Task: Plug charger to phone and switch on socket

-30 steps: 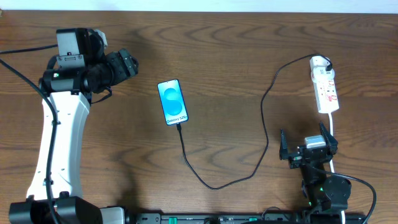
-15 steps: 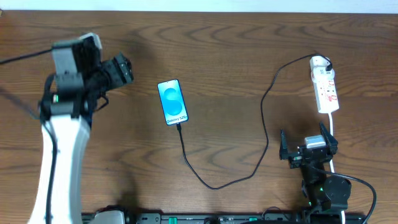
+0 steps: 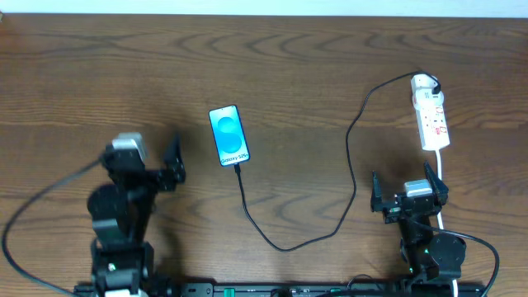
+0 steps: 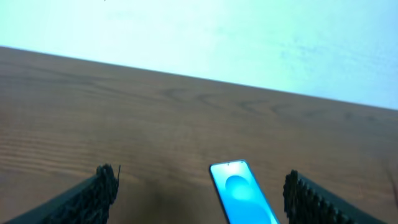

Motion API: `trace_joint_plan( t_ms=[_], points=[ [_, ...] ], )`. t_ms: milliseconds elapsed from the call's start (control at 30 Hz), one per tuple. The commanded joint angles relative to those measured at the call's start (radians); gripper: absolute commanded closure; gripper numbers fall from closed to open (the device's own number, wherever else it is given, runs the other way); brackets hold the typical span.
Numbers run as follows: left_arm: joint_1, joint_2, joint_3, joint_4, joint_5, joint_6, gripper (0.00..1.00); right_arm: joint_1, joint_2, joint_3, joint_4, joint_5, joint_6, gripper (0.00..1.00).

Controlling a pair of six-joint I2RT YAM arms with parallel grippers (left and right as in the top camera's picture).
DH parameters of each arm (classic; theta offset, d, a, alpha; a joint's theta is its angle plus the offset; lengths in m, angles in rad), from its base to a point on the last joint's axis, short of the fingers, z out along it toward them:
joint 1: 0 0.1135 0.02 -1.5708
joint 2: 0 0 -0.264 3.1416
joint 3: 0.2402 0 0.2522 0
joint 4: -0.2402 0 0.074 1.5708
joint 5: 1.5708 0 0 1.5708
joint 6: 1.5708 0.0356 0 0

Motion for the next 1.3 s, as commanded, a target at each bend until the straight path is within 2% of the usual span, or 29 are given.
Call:
trace_joint_plan(
  t_ms=[0,167,300,600,667,1267],
  points=[
    [0.003,-0.127,-0.127,0.048,-0.014,0.056,0.13,0.002,-0.006,-0.004,0.0,0.004,0.013,0.01],
    [-0.003,-0.291,-0.246,0.064,-0.033,0.071,0.13,0.002,-0.006,-0.004,0.0,0.004,0.013,0.01],
    [-0.033,-0.388,-0.315,0.063,-0.034,0.16,0.13,0.002,-0.006,-0.004,0.0,0.004,0.013,0.01],
    [-0.038,-0.5,-0.314,-0.159,-0.061,0.198,0.13,0.002,-0.006,-0.004,0.0,0.004,0.013,0.01],
    [-0.038,-0.551,-0.314,-0.159,-0.062,0.194,0.13,0.002,-0.006,-0.004,0.0,0.004,0.013,0.01],
    [-0.038,-0.547,-0.314,-0.155,-0.062,0.194,0.13,0.002,-0.006,-0.004,0.0,0.004,0.013,0.01]
  ],
)
